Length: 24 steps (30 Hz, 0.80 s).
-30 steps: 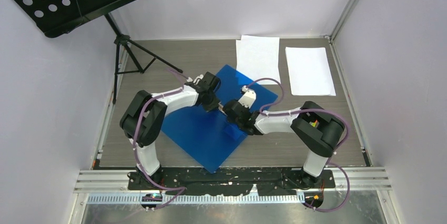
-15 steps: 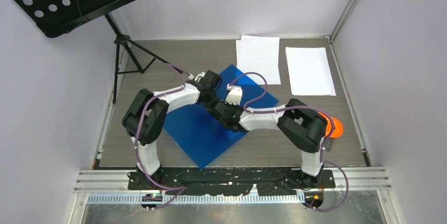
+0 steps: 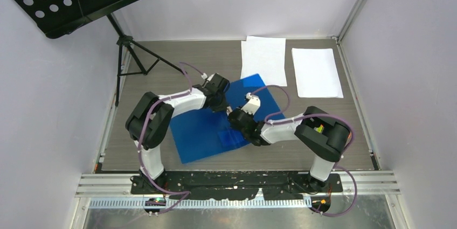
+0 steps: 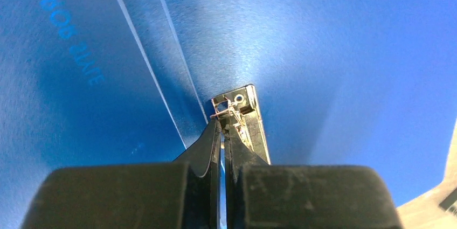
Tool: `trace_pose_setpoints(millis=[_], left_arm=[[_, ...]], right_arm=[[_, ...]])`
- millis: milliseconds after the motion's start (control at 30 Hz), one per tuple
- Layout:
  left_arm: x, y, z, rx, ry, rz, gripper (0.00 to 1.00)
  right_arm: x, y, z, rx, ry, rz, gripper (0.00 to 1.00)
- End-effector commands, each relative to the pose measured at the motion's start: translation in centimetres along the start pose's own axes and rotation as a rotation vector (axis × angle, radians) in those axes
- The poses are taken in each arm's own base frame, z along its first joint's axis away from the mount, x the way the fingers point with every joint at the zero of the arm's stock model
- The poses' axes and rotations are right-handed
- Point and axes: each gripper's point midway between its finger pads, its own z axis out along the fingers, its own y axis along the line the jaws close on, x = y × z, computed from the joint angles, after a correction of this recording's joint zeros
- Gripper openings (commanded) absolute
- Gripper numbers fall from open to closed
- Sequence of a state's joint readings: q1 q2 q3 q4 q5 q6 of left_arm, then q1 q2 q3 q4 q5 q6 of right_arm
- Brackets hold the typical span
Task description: Put the files into the folder
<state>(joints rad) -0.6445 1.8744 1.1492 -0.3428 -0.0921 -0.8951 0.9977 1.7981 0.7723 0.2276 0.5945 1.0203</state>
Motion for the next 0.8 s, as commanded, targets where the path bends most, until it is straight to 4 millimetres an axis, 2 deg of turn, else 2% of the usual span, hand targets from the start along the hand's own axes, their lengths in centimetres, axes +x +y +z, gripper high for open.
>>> trace_pose_setpoints(millis=[0, 133, 233, 333, 467, 600, 733, 767], left_arm=[[15.3, 6.0, -1.7, -0.112, 0.507, 0.204, 0.0], [16.8, 7.6, -2.2, -0.149, 0.522, 0.128, 0.0], [17.9, 8.6, -2.1, -0.181, 0.531, 0.045, 0.0], [18.3, 9.6, -2.0, -0.231, 0.51, -0.022, 0.0], [18.6, 10.2, -2.4, -0.265, 0.472, -0.138, 0.0], [18.5, 10.0, -2.8, -0.248, 0.449, -0.198, 0.0], [18.3, 10.2, -2.7, -0.263, 0.427, -0.223, 0.0], [18.3, 10.2, -2.7, -0.266, 0.426, -0.235, 0.0]], right_arm=[[11.2, -10.2, -5.2, 0.176, 0.403, -0.318, 0.06], [9.5, -11.2, -6.1, 0.19, 0.37, -0.332, 0.08], [8.7, -9.3, -6.1, 0.069, 0.365, -0.282, 0.12], [7.5, -8.0, -6.5, 0.019, 0.352, -0.305, 0.21], [7.3, -7.9, -6.9, 0.028, 0.378, -0.338, 0.3], [7.1, -8.4, -7.5, 0.041, 0.382, -0.316, 0.32], [6.7, -9.4, -8.2, 0.086, 0.396, -0.336, 0.3], [6.4, -9.0, -8.3, 0.088, 0.395, -0.338, 0.29]])
